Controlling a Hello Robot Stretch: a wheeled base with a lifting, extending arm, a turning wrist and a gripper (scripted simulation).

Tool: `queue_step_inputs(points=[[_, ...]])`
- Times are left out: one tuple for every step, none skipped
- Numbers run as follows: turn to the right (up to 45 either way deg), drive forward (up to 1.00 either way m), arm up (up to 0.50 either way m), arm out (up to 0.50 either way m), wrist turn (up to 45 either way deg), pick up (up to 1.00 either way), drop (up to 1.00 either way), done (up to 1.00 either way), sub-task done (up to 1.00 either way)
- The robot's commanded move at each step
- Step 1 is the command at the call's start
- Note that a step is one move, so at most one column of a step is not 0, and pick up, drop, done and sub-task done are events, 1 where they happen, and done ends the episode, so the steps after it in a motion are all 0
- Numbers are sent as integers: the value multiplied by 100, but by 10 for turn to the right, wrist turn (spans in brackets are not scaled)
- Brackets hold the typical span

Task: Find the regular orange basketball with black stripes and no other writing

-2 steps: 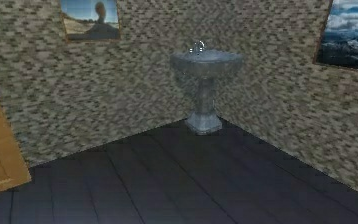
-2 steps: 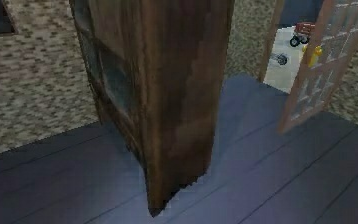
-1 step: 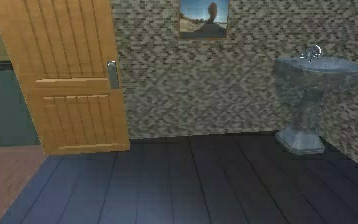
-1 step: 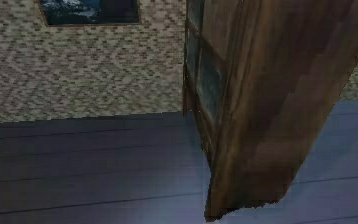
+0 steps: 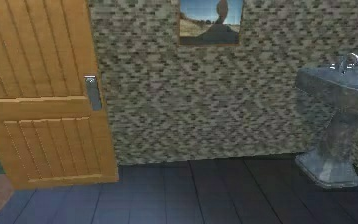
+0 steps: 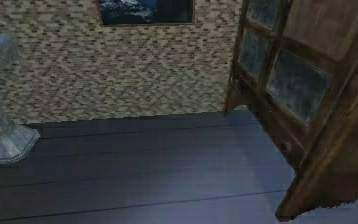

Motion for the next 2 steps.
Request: queue_step_inputs(points=[[-450,0,0,0,0,0,0,0,0],[-30,0,0,0,0,0,0,0,0]])
